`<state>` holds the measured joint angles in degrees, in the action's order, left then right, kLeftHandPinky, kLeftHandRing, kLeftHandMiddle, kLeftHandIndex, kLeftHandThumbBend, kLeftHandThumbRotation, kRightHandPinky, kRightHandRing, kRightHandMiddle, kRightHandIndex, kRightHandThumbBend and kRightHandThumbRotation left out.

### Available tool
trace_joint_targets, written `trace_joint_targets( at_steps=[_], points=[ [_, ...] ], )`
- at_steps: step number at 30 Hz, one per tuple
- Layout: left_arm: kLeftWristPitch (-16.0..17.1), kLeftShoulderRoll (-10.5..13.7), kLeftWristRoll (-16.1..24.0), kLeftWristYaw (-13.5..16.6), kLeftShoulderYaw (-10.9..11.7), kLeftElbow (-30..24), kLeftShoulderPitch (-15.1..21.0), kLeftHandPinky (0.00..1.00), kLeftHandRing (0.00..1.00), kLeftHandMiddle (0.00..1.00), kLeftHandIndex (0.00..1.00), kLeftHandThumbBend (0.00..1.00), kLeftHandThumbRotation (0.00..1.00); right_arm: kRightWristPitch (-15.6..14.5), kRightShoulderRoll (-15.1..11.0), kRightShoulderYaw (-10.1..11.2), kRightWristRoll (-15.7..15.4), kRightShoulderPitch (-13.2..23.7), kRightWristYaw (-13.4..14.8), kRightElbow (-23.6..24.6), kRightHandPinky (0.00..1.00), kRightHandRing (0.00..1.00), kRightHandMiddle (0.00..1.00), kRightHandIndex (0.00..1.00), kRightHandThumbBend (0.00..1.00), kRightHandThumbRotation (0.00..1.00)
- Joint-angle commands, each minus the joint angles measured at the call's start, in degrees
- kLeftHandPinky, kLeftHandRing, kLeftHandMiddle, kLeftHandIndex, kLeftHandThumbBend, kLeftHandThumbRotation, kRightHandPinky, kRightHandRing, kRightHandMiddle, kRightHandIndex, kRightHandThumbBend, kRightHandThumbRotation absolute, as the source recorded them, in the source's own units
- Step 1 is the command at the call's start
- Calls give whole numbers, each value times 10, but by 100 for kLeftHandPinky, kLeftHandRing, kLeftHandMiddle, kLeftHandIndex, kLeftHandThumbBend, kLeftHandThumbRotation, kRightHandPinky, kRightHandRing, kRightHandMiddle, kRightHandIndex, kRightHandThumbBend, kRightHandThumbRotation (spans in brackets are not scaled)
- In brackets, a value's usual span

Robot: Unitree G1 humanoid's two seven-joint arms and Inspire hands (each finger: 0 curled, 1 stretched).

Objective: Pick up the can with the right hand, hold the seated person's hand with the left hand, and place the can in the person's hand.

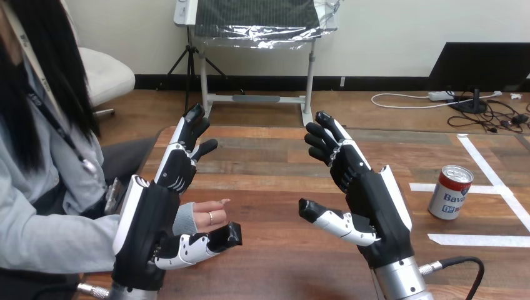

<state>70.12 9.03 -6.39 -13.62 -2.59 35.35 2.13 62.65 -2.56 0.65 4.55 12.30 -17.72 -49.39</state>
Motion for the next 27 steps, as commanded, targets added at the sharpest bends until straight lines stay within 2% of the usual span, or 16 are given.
trace_joint_targets(
  at_steps=[1,27],
  points=[
    [0,5,-7,-3,6,-27,16,88,97,100,98,100,61,6,-3,5,1,27,5,20,89,90,92,94,100,50],
    [-8,-1,6,-3,15,-31,14,88,97,100,97,100,62,0,-7,6,9,30,0,20,90,91,92,95,100,51]
  ],
)
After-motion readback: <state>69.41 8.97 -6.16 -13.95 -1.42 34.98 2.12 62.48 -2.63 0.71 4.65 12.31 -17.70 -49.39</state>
